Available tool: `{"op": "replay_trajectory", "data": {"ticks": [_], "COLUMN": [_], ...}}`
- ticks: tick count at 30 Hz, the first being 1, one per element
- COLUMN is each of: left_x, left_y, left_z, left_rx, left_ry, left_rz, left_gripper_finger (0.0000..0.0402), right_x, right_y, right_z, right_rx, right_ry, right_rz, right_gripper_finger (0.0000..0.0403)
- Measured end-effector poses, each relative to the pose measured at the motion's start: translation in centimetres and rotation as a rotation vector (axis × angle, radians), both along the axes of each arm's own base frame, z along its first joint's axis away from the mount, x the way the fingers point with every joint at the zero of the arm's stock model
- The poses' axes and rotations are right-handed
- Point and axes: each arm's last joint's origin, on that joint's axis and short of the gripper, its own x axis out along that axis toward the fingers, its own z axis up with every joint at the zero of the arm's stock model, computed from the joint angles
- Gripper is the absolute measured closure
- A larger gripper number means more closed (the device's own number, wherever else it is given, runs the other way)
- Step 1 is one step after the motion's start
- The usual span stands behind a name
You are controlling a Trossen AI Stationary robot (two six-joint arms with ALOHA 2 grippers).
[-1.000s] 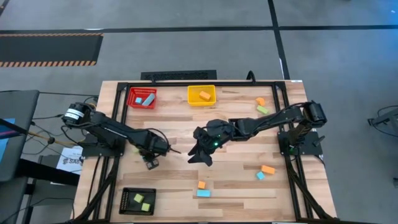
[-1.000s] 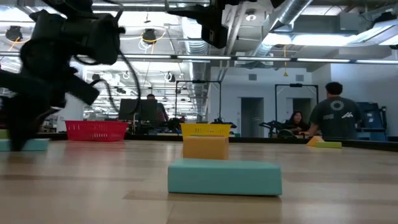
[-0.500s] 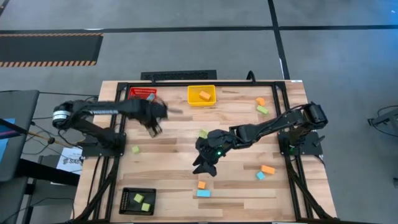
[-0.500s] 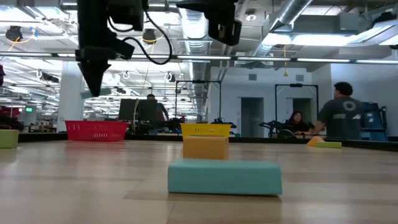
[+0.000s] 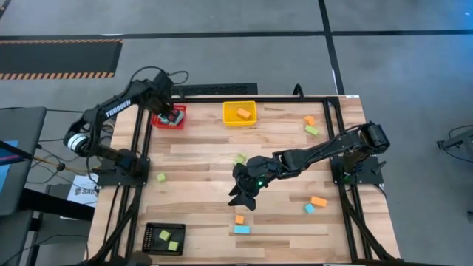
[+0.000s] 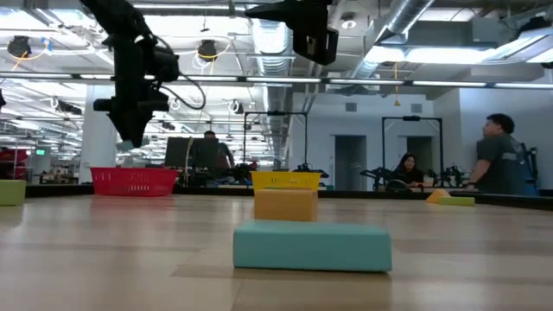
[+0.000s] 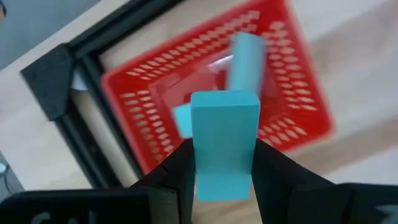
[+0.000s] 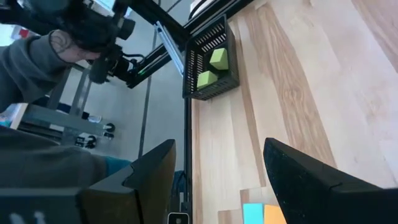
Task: Sort & place blocks by color
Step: Put the wooden blue block into the red bin
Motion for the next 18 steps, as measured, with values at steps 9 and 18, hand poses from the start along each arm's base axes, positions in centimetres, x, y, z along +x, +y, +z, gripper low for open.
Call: {"op": "replay_trajectory", "data": {"ticks": [9, 18], "left_x": [-0.1, 0.1], "left_y": [2.1, 2.7], "left_z": [-1.9, -2.5], "left_rx": [-0.048, -0.026], "left_ry": [-0.021, 0.023], "left_rz": [0.045, 0.045], "left_gripper_finger": [0.0296, 0.0223], "right_x": [0.0, -0.2], "right_y": [0.0, 0.8], "right_z": [0.0, -0.1], "right_rx": [0.026, 0.037], "right_ry": [0.019, 0.031], "right_rz": [-0.016, -0.01], "right_gripper_finger": [0.0138, 0.0138]}}
